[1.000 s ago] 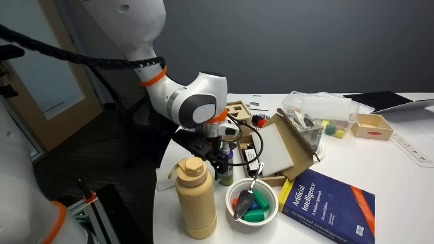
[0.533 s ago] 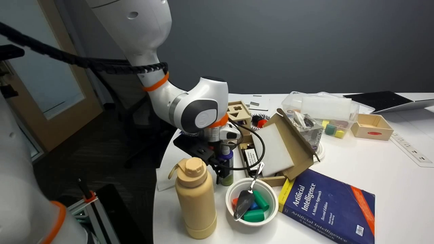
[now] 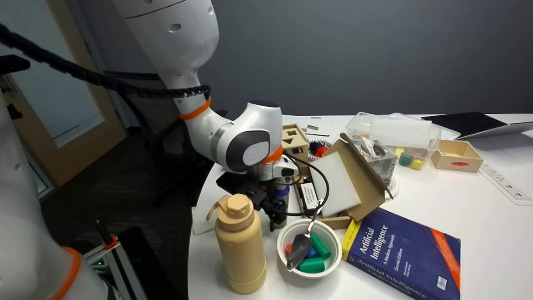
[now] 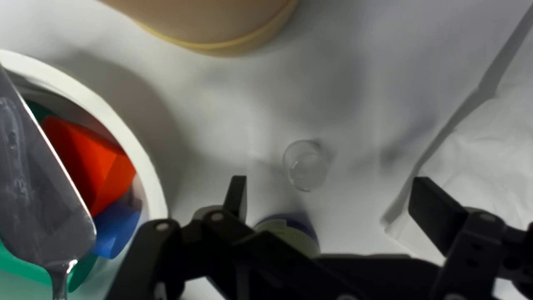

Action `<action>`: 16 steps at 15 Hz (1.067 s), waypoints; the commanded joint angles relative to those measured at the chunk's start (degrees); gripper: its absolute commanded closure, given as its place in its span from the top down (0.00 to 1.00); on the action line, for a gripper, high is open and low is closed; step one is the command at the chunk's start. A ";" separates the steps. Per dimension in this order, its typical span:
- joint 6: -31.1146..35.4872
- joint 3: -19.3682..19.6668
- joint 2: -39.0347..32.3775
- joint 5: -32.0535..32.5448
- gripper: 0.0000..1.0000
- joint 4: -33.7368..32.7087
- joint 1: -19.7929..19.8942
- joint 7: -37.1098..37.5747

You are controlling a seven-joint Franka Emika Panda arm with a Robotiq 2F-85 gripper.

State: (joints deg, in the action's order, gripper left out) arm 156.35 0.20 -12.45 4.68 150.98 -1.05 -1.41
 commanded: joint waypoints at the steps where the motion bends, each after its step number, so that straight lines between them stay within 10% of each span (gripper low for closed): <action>1: 1.49 0.77 -1.75 1.57 1.00 -0.60 -0.40 0.99; 2: 1.65 0.87 -1.88 1.69 0.99 -0.67 -0.42 1.08; 3: 1.85 0.86 -1.86 1.54 0.74 -0.71 -0.33 0.97; 13: 1.02 3.15 -1.84 6.42 0.05 -1.21 -1.82 4.32; 16: 0.67 3.97 -1.88 8.25 0.06 -1.38 -2.39 5.88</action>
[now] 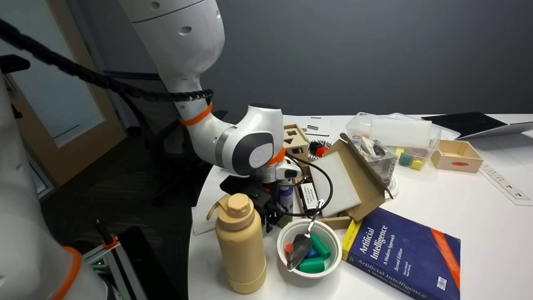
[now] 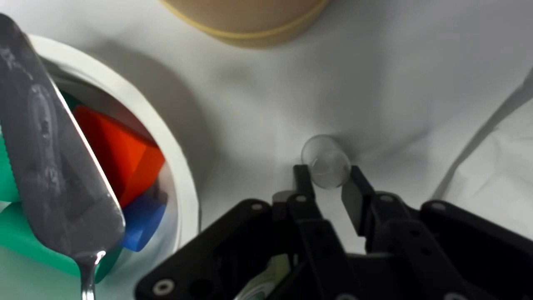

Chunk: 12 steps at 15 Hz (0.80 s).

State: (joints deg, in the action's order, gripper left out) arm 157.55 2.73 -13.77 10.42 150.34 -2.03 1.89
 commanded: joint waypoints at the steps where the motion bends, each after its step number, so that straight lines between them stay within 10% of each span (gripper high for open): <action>1: -0.72 1.56 -0.56 2.85 0.06 -0.79 -1.62 2.98; 12: -14.71 -0.38 8.64 6.19 0.06 -3.69 -4.02 6.27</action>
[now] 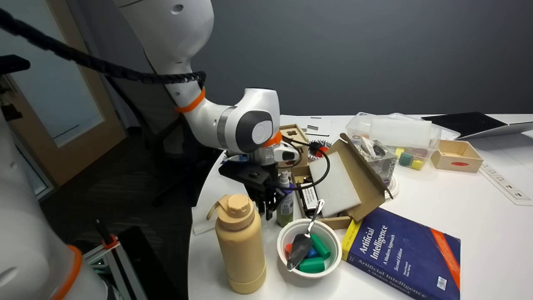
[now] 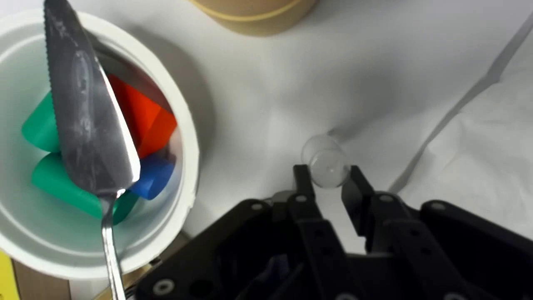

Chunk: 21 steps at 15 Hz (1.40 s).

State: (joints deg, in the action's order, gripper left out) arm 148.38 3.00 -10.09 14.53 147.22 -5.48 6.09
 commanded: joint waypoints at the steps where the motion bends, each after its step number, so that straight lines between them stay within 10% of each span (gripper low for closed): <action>1: -7.13 -1.11 6.11 2.35 0.06 -1.02 -0.51 2.29; 21: -15.72 -5.54 19.13 1.21 0.06 -8.76 2.82 2.95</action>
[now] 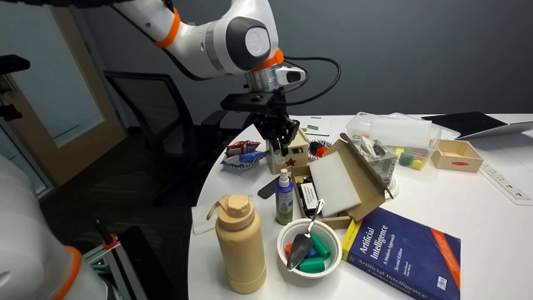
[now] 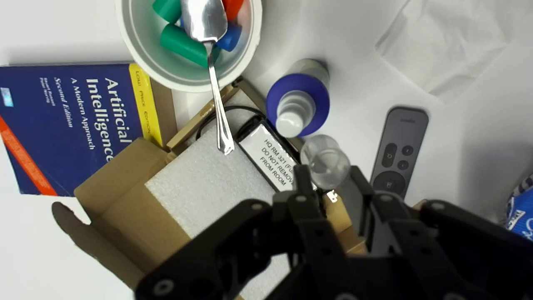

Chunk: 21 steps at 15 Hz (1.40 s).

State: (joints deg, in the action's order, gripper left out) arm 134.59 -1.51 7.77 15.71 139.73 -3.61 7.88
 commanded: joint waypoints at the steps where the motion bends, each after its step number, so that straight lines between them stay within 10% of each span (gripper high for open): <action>1: -2.09 -1.08 1.11 0.16 0.06 -1.57 1.08 1.25; 21: -4.12 -0.63 -3.51 1.73 0.06 -3.14 2.53 3.96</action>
State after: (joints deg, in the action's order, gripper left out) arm 132.14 -1.73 5.06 16.79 137.84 -1.53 10.76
